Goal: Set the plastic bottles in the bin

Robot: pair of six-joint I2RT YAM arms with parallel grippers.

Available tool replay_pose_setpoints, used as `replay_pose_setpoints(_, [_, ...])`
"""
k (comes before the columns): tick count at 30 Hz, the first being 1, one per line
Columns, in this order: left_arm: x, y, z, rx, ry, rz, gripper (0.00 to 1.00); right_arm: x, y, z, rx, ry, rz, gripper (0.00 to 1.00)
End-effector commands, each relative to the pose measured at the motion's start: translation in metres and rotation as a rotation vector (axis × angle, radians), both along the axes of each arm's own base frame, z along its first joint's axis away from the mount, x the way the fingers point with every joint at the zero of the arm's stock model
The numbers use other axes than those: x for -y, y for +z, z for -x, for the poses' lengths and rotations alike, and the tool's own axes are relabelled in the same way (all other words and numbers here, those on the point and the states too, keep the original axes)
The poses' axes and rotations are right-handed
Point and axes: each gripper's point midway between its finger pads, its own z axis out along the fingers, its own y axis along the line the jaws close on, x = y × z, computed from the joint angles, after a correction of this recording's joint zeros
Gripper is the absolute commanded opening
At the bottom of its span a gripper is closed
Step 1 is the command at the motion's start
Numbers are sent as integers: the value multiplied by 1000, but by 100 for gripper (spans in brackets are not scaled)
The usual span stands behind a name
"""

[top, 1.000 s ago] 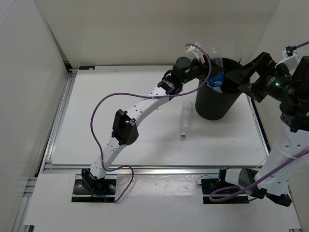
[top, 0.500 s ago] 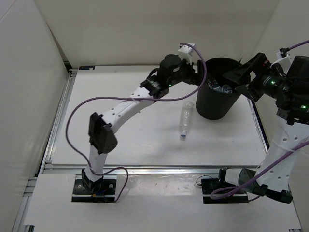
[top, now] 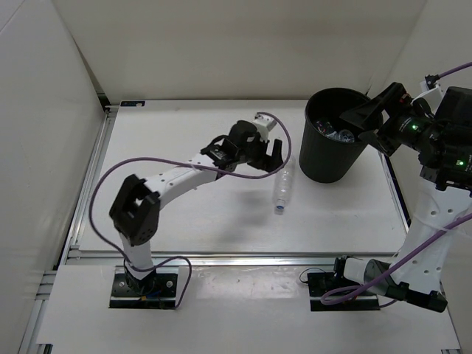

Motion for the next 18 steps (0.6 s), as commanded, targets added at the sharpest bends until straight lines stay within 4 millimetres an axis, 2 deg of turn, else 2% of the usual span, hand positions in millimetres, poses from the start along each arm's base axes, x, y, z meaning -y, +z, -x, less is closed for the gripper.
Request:
replay_pose_setpoints(1, [12, -9, -8, -35, -13, 3, 100, 3, 4, 1, 44, 1, 38, 100])
replay_pose_setpoints(3, [18, -11, -20, -37, 1, 16, 100, 3, 7, 2, 53, 1, 41, 100])
replay_pose_setpoints(6, [37, -22, -34, -56, -10, 27, 100, 3, 15, 7, 81, -5, 60, 100])
replay_pose_setpoints(7, [43, -38, -37, -88, -15, 19, 100, 3, 18, 8, 90, -6, 63, 100])
replay_pose_setpoints(8, [46, -33, -47, -82, -3, 36, 100, 3, 19, 9, 94, -3, 70, 100])
replay_pose_setpoints(9, [50, -36, -47, -99, -10, 46, 100, 3, 21, 10, 103, -3, 73, 100])
replay_pose_setpoints(10, [54, -49, -49, -117, -18, 35, 100, 4, 19, 11, 93, -11, 74, 100])
replay_pose_setpoints(11, [60, -44, -51, -121, -27, 56, 100, 4, 19, 11, 93, -11, 74, 100])
replay_pose_setpoints(15, [77, -64, -47, -187, -91, 76, 100, 6, 16, 10, 85, -23, 89, 100])
replay_pose_setpoints(17, [79, -78, -43, -221, -105, 71, 100, 8, 14, 11, 75, -31, 91, 100])
replay_pose_setpoints(18, [77, -92, -41, -243, -102, 52, 100, 8, 17, 12, 88, -28, 102, 100])
